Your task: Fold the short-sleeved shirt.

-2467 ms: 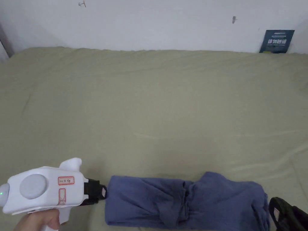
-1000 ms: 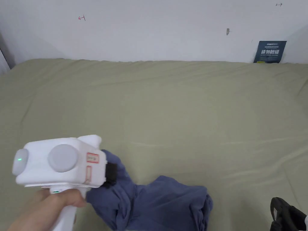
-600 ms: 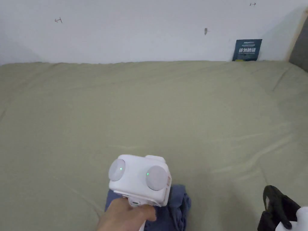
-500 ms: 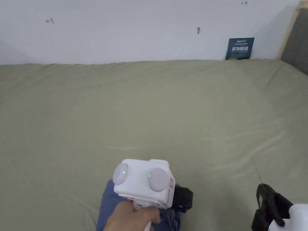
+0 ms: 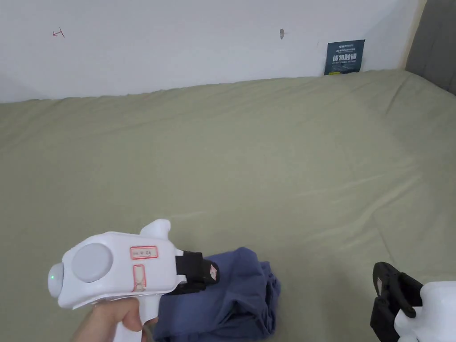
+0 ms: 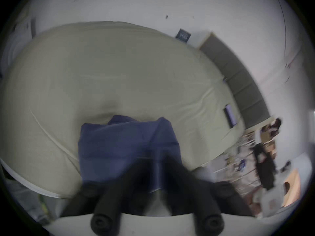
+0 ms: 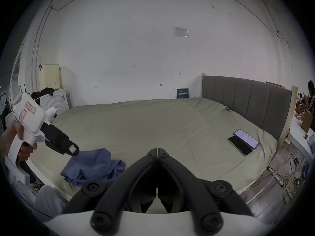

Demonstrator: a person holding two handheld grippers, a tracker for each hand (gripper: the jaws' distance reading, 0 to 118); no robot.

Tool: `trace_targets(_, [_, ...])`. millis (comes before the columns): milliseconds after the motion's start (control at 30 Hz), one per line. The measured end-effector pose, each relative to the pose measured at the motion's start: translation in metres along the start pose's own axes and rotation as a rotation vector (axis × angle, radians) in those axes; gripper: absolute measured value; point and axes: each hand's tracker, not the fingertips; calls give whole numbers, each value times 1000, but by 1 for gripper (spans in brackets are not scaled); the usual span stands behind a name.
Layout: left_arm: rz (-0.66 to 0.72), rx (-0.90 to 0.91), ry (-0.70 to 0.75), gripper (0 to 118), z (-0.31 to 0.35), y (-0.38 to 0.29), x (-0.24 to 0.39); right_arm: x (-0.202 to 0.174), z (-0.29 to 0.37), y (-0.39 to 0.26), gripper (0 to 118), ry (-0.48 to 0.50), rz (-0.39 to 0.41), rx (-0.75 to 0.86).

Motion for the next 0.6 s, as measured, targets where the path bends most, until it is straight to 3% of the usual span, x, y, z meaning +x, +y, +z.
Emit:
trace_targets(233, [131, -95, -218, 0, -85, 3, -20, -1, -2, -1, 0, 10, -5, -29])
trace_targets(433, [105, -145, -113, 0, -142, -15, -31, 4, -5, -7, 0, 26, 2, -70])
trace_targets(600, [94, -121, -119, 0, -113, -6, -20, -4, -13, -9, 0, 83, 5, -109])
